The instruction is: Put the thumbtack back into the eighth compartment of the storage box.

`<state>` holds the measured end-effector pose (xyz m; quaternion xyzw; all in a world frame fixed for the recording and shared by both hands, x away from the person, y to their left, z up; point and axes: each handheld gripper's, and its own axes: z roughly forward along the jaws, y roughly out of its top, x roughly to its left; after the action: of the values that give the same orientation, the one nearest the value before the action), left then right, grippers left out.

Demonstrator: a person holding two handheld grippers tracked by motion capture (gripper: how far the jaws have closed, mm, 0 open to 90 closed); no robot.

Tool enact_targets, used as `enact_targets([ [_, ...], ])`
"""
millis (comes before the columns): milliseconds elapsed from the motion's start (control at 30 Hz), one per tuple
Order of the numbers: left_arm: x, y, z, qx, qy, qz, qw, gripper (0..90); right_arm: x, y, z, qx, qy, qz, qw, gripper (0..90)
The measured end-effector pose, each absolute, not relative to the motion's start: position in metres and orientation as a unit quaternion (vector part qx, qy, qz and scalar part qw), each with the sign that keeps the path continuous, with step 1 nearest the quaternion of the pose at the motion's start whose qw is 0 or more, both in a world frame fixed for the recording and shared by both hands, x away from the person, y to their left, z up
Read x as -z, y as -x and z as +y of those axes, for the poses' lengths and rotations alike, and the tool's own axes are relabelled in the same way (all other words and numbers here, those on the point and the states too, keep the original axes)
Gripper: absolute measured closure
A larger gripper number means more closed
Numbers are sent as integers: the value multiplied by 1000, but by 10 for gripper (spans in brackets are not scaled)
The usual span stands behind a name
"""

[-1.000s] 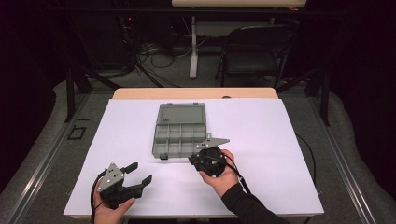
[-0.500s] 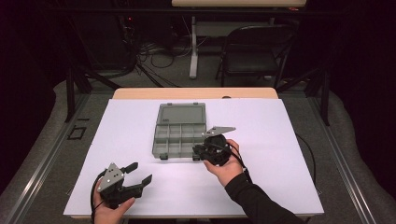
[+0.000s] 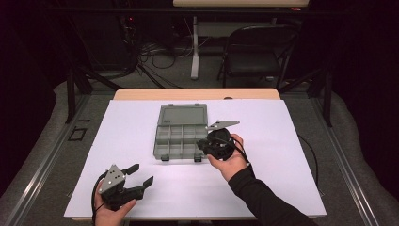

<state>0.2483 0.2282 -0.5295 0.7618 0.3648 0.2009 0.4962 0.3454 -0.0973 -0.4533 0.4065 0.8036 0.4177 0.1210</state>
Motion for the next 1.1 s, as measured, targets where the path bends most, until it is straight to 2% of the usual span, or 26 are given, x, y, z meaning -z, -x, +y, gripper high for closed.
enact_targets([
  [633, 530, -249, 228, -199, -762, 365, 497, 281, 446, -371, -106, -399, -432, 798, 133, 831],
  [1100, 530, -249, 228, -199, -762, 365, 497, 281, 456, -387, -108, -387, -448, 794, 136, 831],
])
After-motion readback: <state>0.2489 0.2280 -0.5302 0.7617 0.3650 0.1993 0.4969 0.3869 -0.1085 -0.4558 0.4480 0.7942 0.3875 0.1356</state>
